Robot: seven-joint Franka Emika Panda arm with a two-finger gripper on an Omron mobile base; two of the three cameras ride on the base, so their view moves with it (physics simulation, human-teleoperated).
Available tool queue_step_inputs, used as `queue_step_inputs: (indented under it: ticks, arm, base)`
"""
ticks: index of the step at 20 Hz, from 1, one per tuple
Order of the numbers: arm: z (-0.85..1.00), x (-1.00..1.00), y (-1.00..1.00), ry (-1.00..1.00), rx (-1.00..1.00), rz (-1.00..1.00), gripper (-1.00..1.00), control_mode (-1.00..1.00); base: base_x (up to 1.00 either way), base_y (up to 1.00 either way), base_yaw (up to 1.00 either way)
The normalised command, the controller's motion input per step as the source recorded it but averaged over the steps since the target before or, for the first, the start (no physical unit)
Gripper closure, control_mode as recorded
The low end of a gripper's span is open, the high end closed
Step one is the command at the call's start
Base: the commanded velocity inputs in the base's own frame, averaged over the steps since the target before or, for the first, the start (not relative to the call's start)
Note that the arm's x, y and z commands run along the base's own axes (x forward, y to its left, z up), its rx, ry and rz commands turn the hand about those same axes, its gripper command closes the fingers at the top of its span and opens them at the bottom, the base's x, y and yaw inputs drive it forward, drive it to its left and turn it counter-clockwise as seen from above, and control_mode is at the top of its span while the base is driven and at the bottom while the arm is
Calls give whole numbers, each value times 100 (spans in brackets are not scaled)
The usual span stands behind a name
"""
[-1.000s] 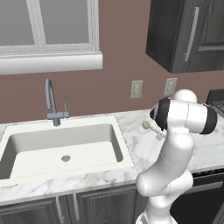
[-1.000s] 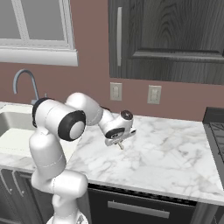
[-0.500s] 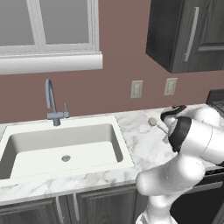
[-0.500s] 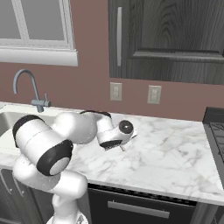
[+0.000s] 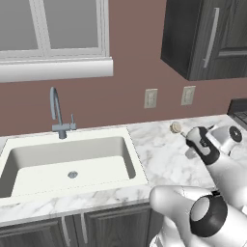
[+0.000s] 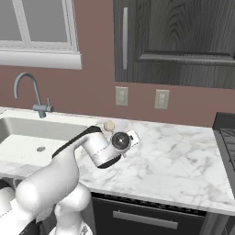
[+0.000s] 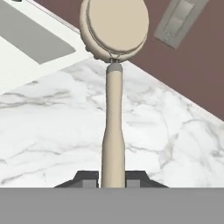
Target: Grab the spray bottle from the cabinet, then place it next to the cutting board for sanitizing. Then grab the dish brush from the countertop next to the sink and place it next to the cutting board.
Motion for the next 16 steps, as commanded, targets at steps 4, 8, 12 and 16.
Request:
queue_step_inputs:
  ticks: [4,8,12,16]
  arm:
    - [82,-64,21,-8,0,0,100,-100]
    - [96,-62,25,-13,0,0,100,-100]
    - [93,-63,19,-15,-2,1,100,-100]
    - [97,-56,25,-2,-2,0,100,-100]
  base:
    - [0,0,0]
    - [0,0,0]
    - [0,0,0]
    - [0,0,0]
